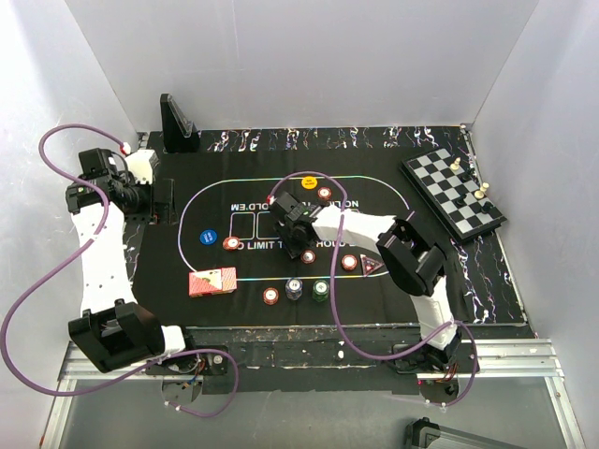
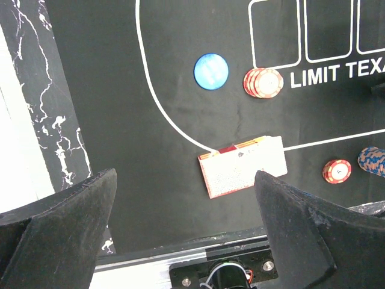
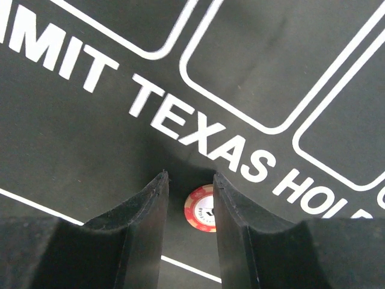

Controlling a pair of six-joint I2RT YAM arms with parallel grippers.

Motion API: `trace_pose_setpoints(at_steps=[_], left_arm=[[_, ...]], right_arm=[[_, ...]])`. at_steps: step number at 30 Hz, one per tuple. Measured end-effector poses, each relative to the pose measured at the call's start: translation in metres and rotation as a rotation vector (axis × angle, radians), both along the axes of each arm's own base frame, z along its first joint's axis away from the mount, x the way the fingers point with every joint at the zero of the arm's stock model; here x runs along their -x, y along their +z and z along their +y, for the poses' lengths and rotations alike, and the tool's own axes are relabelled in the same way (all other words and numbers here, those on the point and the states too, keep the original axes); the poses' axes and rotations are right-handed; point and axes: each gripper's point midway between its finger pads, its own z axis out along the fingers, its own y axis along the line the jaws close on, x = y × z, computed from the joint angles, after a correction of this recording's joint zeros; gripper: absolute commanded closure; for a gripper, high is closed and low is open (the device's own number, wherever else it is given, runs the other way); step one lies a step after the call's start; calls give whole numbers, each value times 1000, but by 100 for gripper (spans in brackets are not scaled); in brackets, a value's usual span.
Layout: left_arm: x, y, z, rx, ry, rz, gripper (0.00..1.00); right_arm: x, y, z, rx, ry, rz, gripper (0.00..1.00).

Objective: Distribute texas hold em gaming equipment

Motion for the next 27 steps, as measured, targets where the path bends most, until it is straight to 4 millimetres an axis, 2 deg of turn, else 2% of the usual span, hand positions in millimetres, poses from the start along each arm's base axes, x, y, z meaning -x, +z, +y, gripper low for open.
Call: trace_pose_setpoints(at_steps=[3, 13, 17, 21, 27], left_arm=[[-1, 5, 1, -7, 1, -11, 0], [-2, 5, 3, -17, 3, -8, 0], [-2, 5, 3, -17, 2, -7, 0], [-2, 4, 3, -16, 3, -7, 0], [-2, 4, 3, -17, 3, -6, 0]], right_arm=[[3, 0, -11, 0, -16, -16, 60], [18, -2, -82, 65, -155, -25, 62], [25, -1, -99, 101, -182, -14, 62], [26, 6, -100, 114, -181, -5, 62], [7, 33, -69, 27, -169, -40, 59]])
